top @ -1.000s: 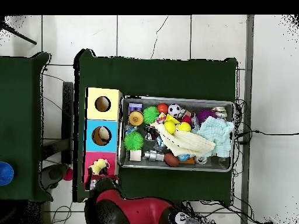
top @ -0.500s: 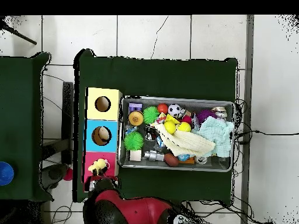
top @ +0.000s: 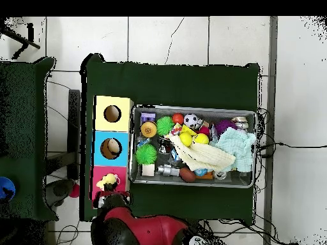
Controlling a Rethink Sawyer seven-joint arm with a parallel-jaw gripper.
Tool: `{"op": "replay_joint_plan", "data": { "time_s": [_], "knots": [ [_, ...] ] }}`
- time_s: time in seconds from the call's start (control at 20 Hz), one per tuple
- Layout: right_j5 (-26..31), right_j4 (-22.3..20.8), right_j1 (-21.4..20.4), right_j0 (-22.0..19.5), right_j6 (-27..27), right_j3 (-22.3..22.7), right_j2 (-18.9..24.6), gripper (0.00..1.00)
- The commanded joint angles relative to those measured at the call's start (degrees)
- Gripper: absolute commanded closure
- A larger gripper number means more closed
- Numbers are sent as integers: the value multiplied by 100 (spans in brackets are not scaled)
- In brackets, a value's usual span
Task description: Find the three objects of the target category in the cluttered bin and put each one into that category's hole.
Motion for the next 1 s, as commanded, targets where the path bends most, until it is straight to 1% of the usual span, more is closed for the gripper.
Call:
{"op": "replay_joint_plan", "data": {
  "time_s": [0.05, 0.35, 0.45, 0.65, 0.9, 1.0],
  "knots": [
    [-482, -10, 112, 62, 940, -916, -311, 100],
    [-655, -155, 329, 197, 780, -1008, -531, 100],
    [-746, -192, 395, 224, 809, -1022, -576, 100],
    [-1012, -266, 584, 223, 984, -1044, -560, 100],
    [-1176, -330, 787, 238, 1043, -1074, -547, 100],
    [-1146, -359, 818, 242, 994, -1082, -559, 100]
  ]
}}
